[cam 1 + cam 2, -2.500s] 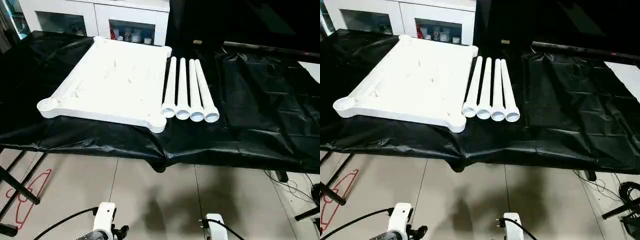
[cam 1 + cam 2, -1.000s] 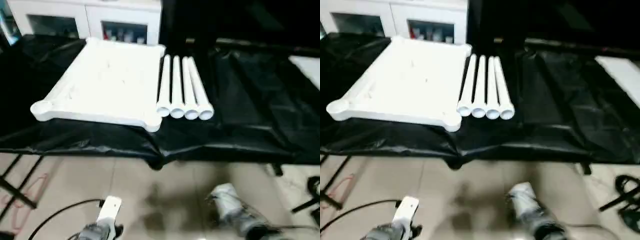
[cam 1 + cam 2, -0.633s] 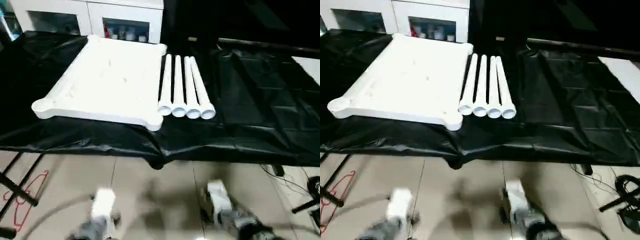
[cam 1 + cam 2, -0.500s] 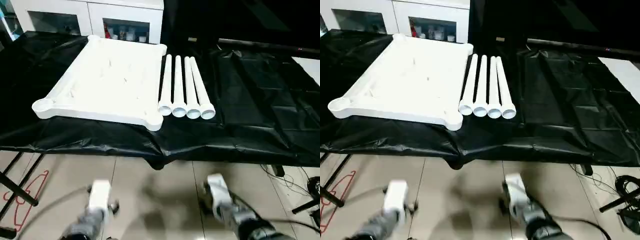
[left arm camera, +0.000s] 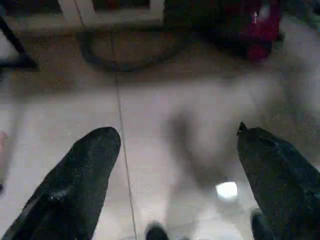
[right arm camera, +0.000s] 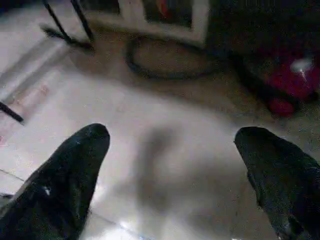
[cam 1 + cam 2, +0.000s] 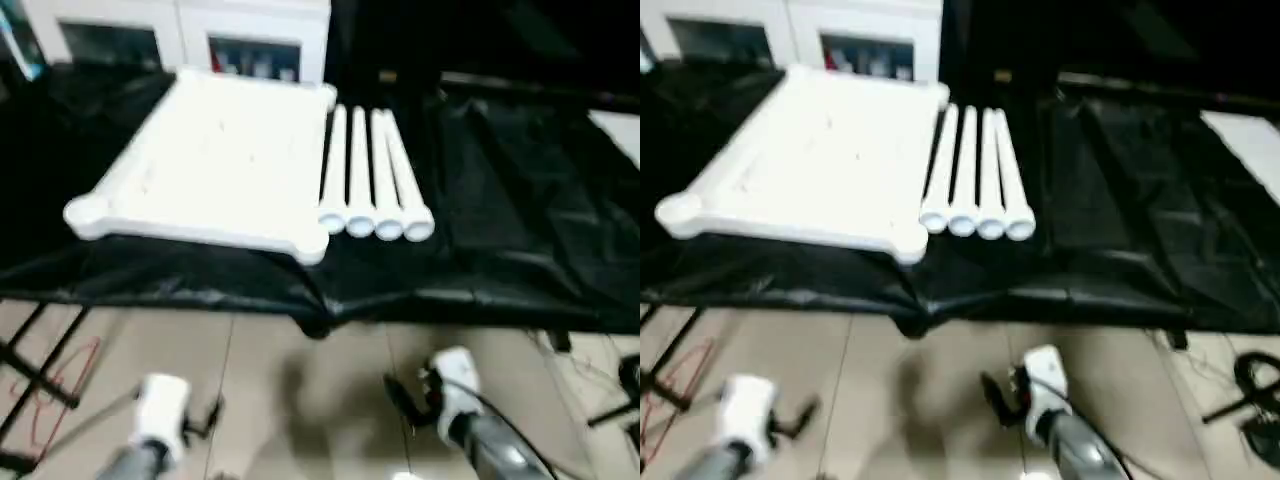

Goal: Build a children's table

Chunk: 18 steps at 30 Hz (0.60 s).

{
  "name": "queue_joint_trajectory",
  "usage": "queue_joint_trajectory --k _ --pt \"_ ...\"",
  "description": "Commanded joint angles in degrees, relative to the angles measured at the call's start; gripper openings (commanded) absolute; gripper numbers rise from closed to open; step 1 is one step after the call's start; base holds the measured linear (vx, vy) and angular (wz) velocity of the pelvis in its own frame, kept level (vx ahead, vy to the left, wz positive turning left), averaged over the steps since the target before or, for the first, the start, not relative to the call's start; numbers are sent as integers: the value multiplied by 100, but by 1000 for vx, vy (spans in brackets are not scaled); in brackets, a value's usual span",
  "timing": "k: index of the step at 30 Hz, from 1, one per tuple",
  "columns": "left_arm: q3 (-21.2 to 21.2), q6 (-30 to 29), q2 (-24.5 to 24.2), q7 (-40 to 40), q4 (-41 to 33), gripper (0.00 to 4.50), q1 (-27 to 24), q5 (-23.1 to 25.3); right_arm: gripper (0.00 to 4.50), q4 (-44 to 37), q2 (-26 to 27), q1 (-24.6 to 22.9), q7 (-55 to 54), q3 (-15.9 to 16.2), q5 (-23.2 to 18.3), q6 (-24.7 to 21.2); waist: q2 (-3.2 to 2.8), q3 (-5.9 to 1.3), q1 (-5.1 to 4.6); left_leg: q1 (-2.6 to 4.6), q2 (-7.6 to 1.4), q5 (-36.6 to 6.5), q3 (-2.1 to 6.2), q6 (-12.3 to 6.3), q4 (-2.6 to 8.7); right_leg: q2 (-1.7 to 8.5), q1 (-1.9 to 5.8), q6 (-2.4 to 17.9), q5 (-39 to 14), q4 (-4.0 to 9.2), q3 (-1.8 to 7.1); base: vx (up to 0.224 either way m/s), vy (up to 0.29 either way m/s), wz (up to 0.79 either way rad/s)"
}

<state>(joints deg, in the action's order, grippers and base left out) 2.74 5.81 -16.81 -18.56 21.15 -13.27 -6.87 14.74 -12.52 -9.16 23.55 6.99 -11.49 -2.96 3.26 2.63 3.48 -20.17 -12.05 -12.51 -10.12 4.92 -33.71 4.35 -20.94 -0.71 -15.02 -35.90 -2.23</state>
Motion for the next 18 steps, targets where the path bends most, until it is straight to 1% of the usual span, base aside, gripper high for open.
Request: queue_joint_trajectory --k 1,2,3,5,6,7,8,9,10,11,12,13,14,15,16,17,18 --pt "302 -29 -27 -50 -1128 423 -342 -362 450 -1374 -267 -364 153 -132 -399 -487 -93 -125 26 -10 -254 -1608 72 -228 528 302 146 923 -462 504 269 0 0 0" --pt "404 17 -26 -42 -1552 423 -503 -473 450 -1856 -352 -549 186 -123 -582 -645 -72 -138 20 -11 -245 -1540 68 -245 523 281 153 857 -344 498 265 0 0 0" --pt "433 1 -72 -17 -1937 423 -632 -480 450 -2278 -426 -702 205 -136 -750 -803 -86 -124 27 -21 -238 -1568 64 -259 534 280 134 840 -387 510 261 0 0 0" --pt "460 -163 -205 66 -2594 423 -756 -367 450 -2913 -506 -846 139 -205 -975 -1021 -89 -131 20 -17 -223 -1484 66 -223 528 258 120 704 -351 514 264 0 0 0" --pt "484 -253 -227 86 -2757 423 -768 -387 450 -3041 -500 -853 100 -238 -1008 -1047 -121 -125 17 -15 -201 -1490 66 -187 532 246 92 658 -421 517 256 0 0 0" --pt "603 -600 -290 216 -3303 423 -727 -395 450 -3442 -458 -819 -69 -357 -1058 -1096 -93 -136 3 -14 -197 -1463 57 -157 520 241 99 637 -408 514 258 0 0 0" --pt "684 -857 -313 315 -3622 423 -674 -383 450 -3677 -428 -782 -164 -436 -1080 -1164 -122 -141 9 -7 -198 -1383 66 -74 520 240 101 640 -307 491 260 0 0 0" --pt "707 -942 -320 348 -3713 423 -650 -377 450 -3742 -424 -766 -187 -458 -1096 -1191 -124 -142 16 -7 -190 -1337 68 -54 516 235 101 632 -234 482 255 0 0 0" --pt "794 -1231 -323 540 -4127 423 -486 -357 450 -4018 -433 -606 -358 -625 -1122 -1455 -127 -142 13 -2 -159 -1197 72 -1 508 203 110 592 -42 459 246 0 0 0" --pt "811 -1377 -316 628 -4283 423 -339 -392 450 -4043 -429 -472 -457 -722 -1110 -1527 -118 -151 11 2 -153 -1156 75 4 498 200 112 587 19 456 243 0 0 0" --pt "814 -1540 -312 722 -4404 423 -194 -413 450 -4039 -434 -342 -552 -814 -1121 -1600 -127 -145 12 8 -146 -1162 70 45 501 198 102 572 2 456 245 0 0 0" --pt "808 -1680 -310 799 -4460 423 -91 -393 450 -4016 -444 -255 -603 -874 -1160 -1654 -141 -160 4 29 -127 -1115 67 105 487 188 97 579 69 439 241 0 0 0" --pt "801 -1831 -311 877 -4516 423 5 -376 450 -4000 -458 -173 -653 -932 -1209 -1721 -143 -178 11 29 -109 -979 69 132 462 186 112 564 209 426 239 0 0 0" --pt "793 -1906 -247 1016 -4499 423 290 -398 450 -3831 -425 76 -798 -1061 -1223 -1731 -63 -172 -1 13 -103 -895 55 118 448 181 117 543 285 431 243 0 0 0" --pt "772 -2027 -165 1153 -4460 423 568 -458 450 -3657 -382 316 -953 -1171 -1259 -1778 -115 -196 5 24 -84 -806 60 165 437 175 125 527 403 409 241 0 0 0" --pt "738 -2151 -92 1268 -4380 423 822 -427 450 -3492 -331 523 -1085 -1221 -1209 -1784 -56 -217 -3 21 -65 -637 62 184 417 166 139 505 584 379 239 0 0 0" --pt "689 -2184 -25 1345 -4241 423 1083 -365 450 -3271 -263 742 -1253 -1233 -1055 -1735 -69 -231 -2 35 -55 -515 55 233 404 172 123 511 657 372 236 0 0 0"
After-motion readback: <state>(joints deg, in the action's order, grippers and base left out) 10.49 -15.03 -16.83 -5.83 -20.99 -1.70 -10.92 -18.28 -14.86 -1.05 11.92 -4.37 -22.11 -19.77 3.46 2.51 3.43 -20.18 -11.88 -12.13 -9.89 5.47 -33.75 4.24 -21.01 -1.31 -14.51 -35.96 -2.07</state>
